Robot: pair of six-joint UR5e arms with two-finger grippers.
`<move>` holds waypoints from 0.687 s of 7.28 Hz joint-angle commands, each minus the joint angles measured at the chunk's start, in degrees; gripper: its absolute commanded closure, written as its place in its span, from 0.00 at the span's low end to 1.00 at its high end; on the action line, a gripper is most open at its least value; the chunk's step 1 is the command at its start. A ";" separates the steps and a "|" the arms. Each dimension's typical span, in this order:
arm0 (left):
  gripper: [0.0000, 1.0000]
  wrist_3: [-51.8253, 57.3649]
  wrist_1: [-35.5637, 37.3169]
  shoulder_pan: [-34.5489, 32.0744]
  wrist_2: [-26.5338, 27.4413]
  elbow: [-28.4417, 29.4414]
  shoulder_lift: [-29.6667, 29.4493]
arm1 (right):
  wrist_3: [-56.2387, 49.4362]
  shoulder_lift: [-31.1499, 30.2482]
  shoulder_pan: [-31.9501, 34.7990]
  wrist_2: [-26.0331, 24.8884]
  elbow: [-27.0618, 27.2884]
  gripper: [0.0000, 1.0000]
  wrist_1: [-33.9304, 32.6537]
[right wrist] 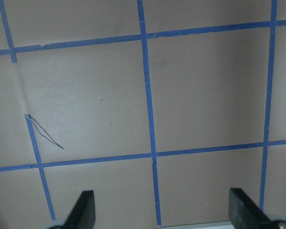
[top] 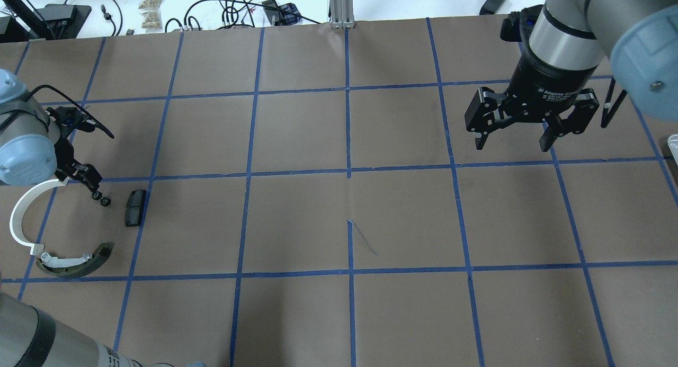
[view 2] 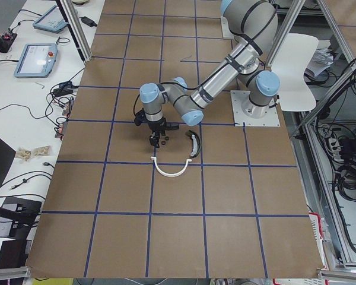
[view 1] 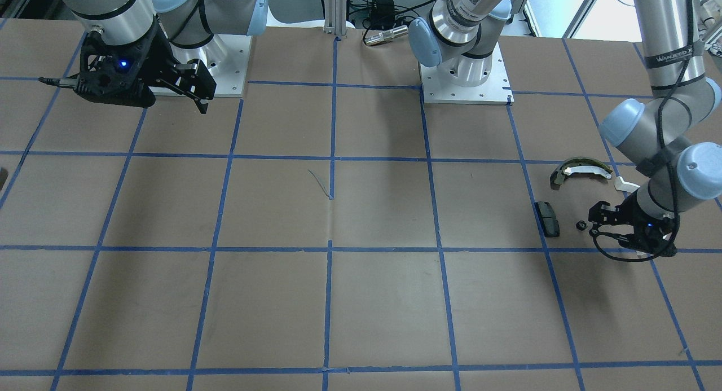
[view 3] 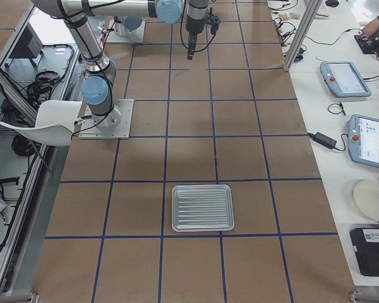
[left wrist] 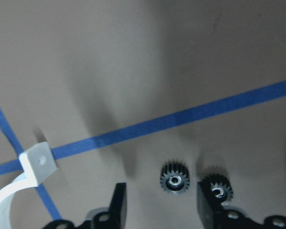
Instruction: Place bearing gear from tray to pile
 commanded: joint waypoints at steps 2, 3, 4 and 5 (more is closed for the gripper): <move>0.00 -8.72 -26.10 -3.68 -8.30 13.40 4.26 | 0.00 -0.05 0.00 -0.10 0.61 0.00 0.02; 0.00 -17.39 -31.46 -7.62 -9.77 15.51 7.41 | 0.00 -0.14 0.00 -0.02 0.70 0.00 -0.07; 0.00 -26.17 -38.13 -12.79 -10.30 17.71 10.84 | 0.08 -0.14 0.00 -0.02 0.70 0.00 -0.33; 0.00 -37.05 -41.68 -18.06 -13.79 18.42 14.61 | 0.00 -0.14 0.00 -0.02 0.79 0.00 -0.33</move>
